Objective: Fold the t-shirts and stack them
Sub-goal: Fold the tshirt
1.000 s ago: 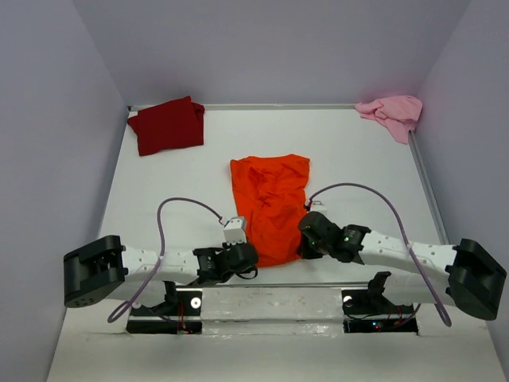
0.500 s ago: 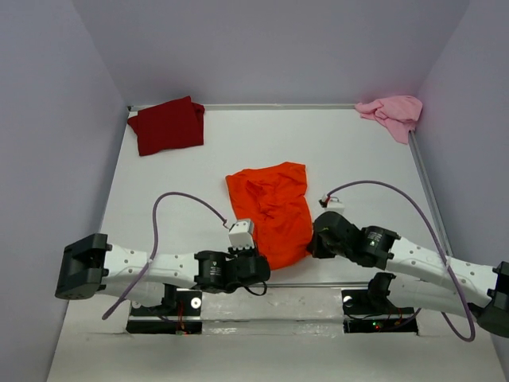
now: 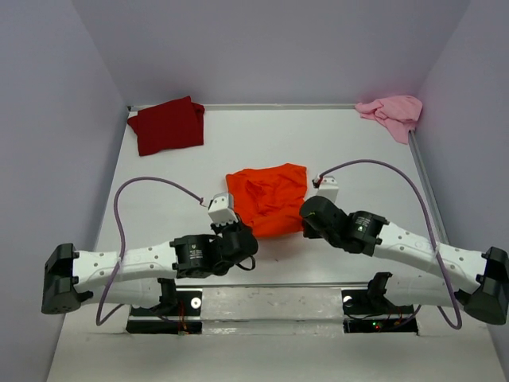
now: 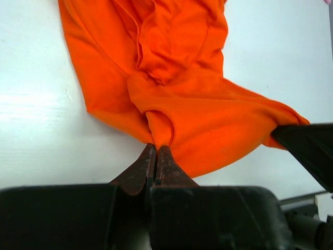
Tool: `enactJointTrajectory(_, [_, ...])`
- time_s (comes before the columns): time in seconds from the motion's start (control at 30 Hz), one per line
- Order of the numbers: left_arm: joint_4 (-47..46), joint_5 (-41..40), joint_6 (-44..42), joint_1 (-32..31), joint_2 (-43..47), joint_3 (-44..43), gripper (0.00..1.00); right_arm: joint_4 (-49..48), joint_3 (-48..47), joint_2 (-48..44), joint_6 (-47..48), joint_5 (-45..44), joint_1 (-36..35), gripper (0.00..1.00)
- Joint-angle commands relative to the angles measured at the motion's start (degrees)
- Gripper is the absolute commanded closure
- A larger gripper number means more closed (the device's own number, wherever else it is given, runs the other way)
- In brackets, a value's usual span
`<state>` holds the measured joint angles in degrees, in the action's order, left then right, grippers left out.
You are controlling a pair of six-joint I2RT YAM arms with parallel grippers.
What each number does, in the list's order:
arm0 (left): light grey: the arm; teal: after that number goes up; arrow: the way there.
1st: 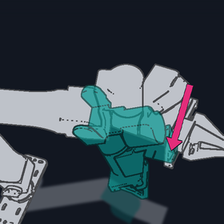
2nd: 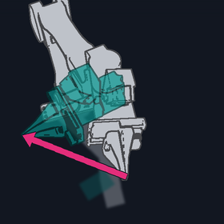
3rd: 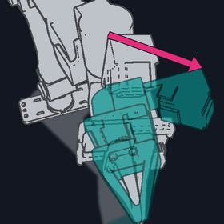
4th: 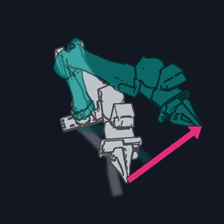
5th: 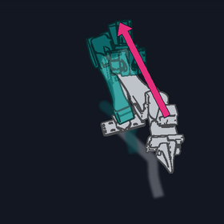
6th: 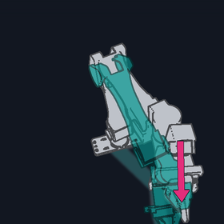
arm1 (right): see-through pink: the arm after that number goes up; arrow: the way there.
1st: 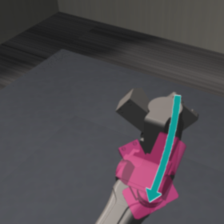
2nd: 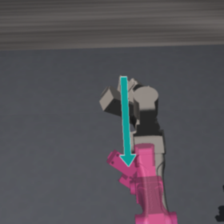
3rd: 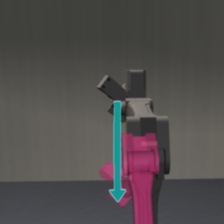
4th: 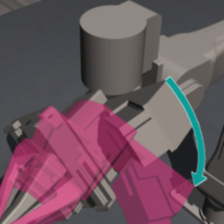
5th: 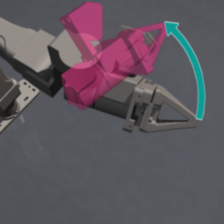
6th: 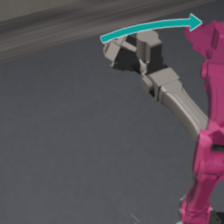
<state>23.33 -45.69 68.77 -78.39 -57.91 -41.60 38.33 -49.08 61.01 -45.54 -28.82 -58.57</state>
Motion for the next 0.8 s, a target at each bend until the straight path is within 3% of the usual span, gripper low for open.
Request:
enactJointTrajectory(0.0, [-3.3,-5.9,-8.7,5.2,1.4,-0.8,1.00,-1.7,-4.2,2.8,2.4,-11.6,-0.2,1.00])
enactJointTrajectory(0.33, [-17.3,-5.0,-24.3,15.5,-3.2,-0.5,1.00,-14.7,-8.8,17.5,14.1,-25.8,0.5,1.00])
enactJointTrajectory(0.5, [-25.9,-4.6,-31.0,18.2,-7.5,-0.8,1.00,-28.0,-10.4,22.6,24.0,-24.0,3.6,1.00])
enactJointTrajectory(0.77, [-36.7,-3.2,-38.3,25.1,-14.2,-1.1,1.00,-36.1,-16.7,30.6,32.6,-19.1,9.7,1.00])
